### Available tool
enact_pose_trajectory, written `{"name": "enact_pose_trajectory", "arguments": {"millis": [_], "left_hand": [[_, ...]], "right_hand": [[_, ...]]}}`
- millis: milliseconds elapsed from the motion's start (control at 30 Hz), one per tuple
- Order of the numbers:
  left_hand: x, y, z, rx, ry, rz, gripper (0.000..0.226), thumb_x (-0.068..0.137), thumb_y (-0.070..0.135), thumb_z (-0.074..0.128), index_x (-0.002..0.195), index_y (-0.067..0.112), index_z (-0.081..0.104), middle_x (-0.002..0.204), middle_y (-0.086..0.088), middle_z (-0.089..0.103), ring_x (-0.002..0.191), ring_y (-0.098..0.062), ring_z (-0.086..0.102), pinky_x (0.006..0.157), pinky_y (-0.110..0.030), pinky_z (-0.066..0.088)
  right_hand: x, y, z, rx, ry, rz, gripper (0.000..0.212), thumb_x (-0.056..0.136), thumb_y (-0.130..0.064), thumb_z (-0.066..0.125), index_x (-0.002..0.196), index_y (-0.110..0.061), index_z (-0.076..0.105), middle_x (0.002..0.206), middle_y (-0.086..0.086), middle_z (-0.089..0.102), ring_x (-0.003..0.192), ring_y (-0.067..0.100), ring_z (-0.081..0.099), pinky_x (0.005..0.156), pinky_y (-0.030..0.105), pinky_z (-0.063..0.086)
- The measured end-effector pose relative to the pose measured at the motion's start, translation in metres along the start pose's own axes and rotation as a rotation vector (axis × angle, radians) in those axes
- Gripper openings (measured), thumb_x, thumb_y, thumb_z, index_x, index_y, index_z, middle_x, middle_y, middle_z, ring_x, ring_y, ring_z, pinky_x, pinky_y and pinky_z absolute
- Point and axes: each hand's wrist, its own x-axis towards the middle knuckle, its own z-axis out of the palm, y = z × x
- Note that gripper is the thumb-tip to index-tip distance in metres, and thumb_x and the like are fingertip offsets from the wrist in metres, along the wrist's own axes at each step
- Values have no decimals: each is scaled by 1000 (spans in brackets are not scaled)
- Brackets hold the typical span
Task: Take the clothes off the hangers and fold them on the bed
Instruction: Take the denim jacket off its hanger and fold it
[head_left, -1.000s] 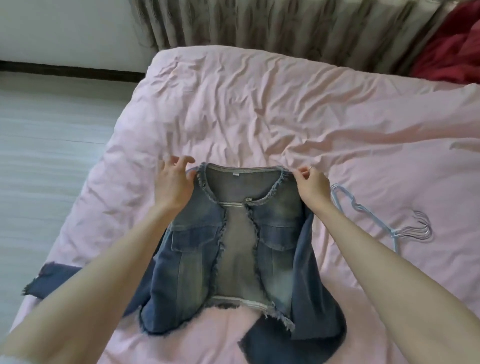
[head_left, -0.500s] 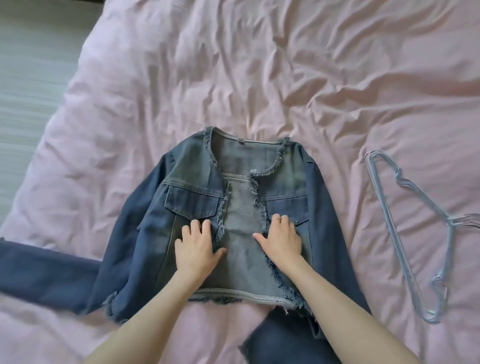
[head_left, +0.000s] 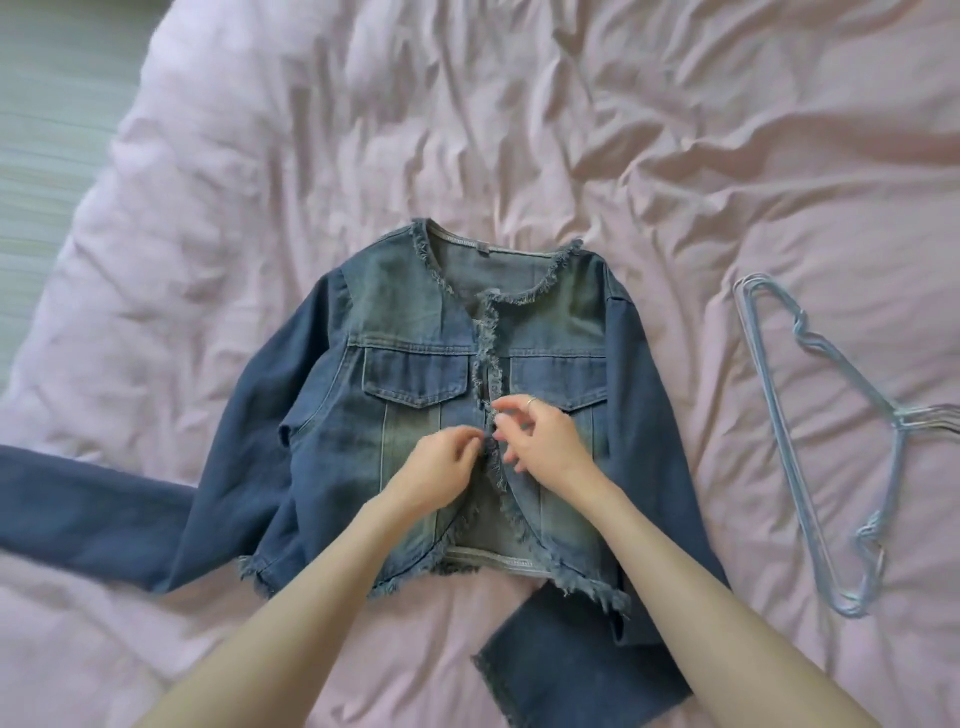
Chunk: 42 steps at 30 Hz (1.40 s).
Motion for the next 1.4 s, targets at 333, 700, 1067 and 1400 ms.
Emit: {"name": "enact_pose_trajectory", "arguments": {"millis": [333, 700, 1067, 1400], "left_hand": [[-80, -59, -6, 280, 699, -161, 33, 82, 0, 57, 114, 9, 59, 115, -13, 57, 109, -36, 48, 85, -49, 35], [-118, -98, -26, -667, 572, -472, 28, 95, 33, 52, 105, 8, 58, 98, -6, 58, 84, -15, 52, 65, -23, 42], [-121, -101, -37, -993, 728, -555, 30, 99, 27, 44, 71, 16, 50, 76, -2, 56, 69, -16, 54, 62, -28, 43], [-140, -115, -23, -1048, 497, -413, 29, 90, 30, 61, 106, 6, 57, 98, -10, 65, 83, -20, 63, 60, -25, 55]], "right_hand": [[-67, 56, 9, -334, 381, 95, 29, 97, -16, 42, 117, -9, 61, 122, 6, 59, 116, 24, 47, 99, 34, 32], [-96, 92, -7, 869, 350, 701, 24, 96, -12, 48, 115, 0, 58, 109, 15, 64, 94, 26, 60, 86, 37, 47], [-105, 81, -12, 986, 137, 627, 15, 93, -18, 50, 80, -13, 54, 69, 5, 63, 66, 16, 57, 62, 30, 49], [-104, 87, -12, 1159, 214, 675, 54, 87, -54, 55, 114, -7, 58, 110, 12, 65, 96, 22, 62, 68, 29, 54]]}}
